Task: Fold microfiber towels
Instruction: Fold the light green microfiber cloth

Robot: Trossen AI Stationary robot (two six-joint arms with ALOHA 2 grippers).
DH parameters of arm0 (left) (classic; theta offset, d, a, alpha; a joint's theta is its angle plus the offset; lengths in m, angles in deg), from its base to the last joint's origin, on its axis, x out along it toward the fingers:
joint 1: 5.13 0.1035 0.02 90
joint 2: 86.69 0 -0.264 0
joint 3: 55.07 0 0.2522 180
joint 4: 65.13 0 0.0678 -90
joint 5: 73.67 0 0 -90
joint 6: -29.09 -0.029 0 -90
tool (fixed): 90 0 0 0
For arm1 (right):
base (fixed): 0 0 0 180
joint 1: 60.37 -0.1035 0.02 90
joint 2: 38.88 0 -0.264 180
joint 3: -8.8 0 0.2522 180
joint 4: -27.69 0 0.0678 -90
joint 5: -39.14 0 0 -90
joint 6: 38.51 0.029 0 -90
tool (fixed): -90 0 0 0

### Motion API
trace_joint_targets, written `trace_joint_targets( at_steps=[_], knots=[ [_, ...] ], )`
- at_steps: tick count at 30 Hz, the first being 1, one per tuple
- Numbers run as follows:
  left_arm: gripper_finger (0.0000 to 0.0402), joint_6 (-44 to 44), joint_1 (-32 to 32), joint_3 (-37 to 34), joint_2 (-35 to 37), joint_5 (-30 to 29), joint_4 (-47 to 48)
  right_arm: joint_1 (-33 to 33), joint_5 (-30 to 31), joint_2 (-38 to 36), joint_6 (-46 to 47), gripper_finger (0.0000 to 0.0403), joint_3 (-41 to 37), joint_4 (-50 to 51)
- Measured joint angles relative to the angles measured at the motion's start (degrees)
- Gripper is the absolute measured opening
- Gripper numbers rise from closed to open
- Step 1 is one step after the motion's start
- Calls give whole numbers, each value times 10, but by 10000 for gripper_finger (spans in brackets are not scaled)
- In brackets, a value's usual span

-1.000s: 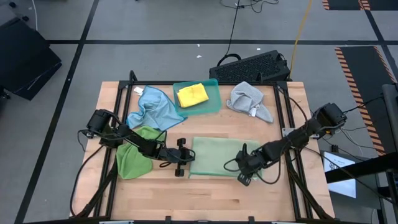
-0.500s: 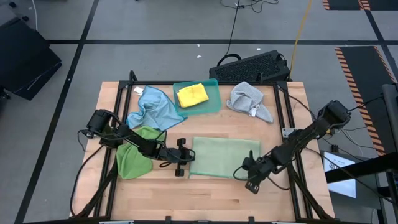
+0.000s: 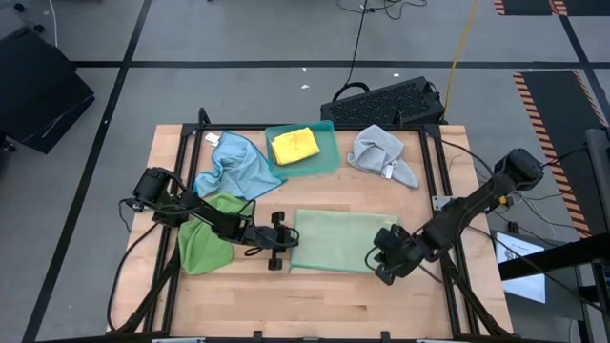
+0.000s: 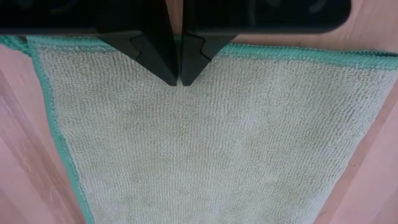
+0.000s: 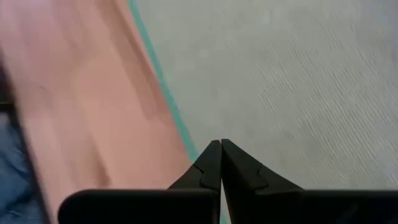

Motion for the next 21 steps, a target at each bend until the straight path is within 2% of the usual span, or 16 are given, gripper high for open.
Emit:
trace_joint_targets(
  at_steps=[5, 9, 12, 17, 21],
  knots=[
    [26, -15, -1, -2, 46, 12, 35, -40, 8, 30, -9, 2, -14, -22],
    [26, -16, -1, -3, 118, 12, 97, -81, 89, 31, -21, 3, -15, -22],
    [26, -12, -1, -1, 167, -8, 147, -110, 111, 22, -41, 11, -15, -15],
    [26, 44, 0, -1, 228, -55, 217, -162, 122, 24, -61, 45, -18, 23],
    [26, 73, -1, 10, 241, -60, 217, -204, 122, 25, -65, 87, -36, 23]
  ],
)
